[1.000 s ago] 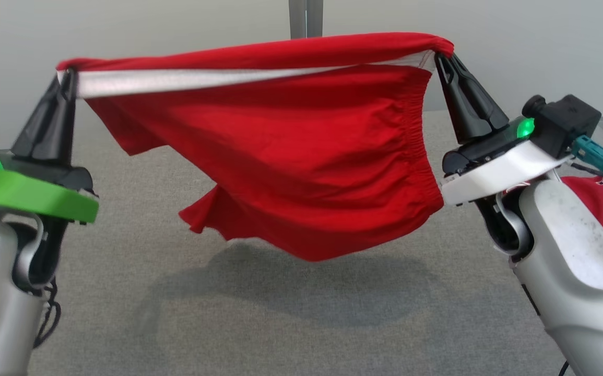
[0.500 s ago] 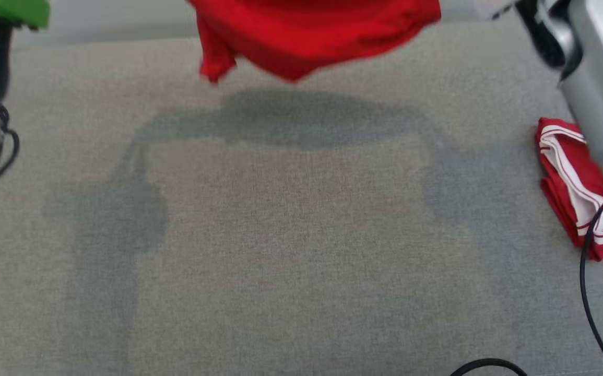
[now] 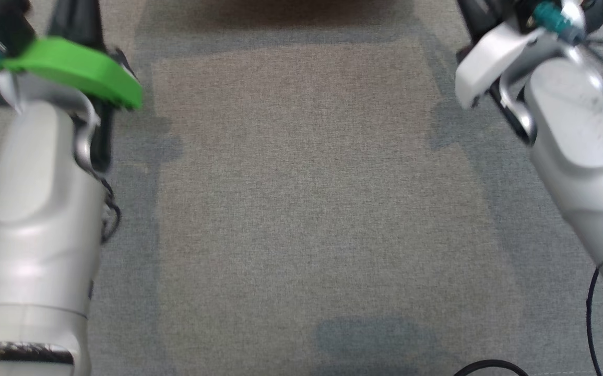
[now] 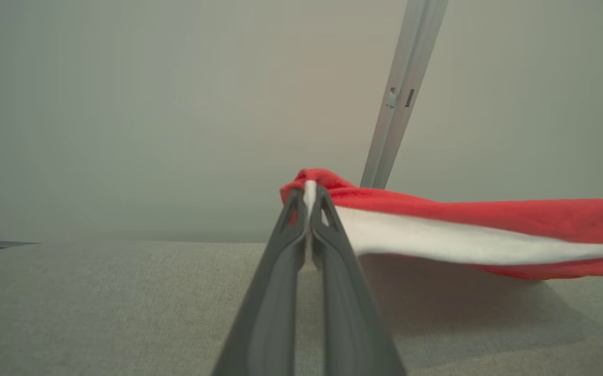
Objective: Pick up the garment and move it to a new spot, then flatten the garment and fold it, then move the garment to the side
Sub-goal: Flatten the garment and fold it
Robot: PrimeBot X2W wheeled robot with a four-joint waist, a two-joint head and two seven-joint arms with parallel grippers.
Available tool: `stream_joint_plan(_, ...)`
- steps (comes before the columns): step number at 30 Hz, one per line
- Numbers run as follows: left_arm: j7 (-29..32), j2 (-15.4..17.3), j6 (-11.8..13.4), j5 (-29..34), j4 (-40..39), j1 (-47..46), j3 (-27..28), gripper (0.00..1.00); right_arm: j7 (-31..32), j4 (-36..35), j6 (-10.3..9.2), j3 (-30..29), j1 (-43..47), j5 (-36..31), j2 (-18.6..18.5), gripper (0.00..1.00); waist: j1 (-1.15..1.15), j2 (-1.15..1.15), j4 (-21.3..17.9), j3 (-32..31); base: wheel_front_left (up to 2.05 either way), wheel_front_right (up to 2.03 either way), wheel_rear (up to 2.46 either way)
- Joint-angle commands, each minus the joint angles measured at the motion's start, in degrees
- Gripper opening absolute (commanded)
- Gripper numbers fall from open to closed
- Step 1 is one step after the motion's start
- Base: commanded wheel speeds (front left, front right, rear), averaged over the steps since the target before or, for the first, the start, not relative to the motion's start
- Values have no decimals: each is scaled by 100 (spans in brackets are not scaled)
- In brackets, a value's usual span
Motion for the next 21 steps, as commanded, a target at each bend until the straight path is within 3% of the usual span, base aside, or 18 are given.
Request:
stream_joint_plan(1,-13,-65,-22,-30,110,265,-40,0,-15,2,-11,117,226,144,-50,0,-2,0,37,2,0,0,0)
stream_joint_plan(6,-13,-397,-47,-352,520,1331,-163,0,-16,-188,-11,646,1355,842,-204,0,-2,0,-14,-233,0,0,0)
stream_joint_plan(13,-10,-391,-44,-623,598,2579,-37,0,-7,-495,-10,1172,2771,1590,-394,0,-2,0,-177,-878,0,0,0)
stream_joint_plan(21,0,-446,-27,-673,473,3855,505,0,-1,-504,-14,1072,3879,1828,-464,0,-2,0,-258,-1731,0,0,0)
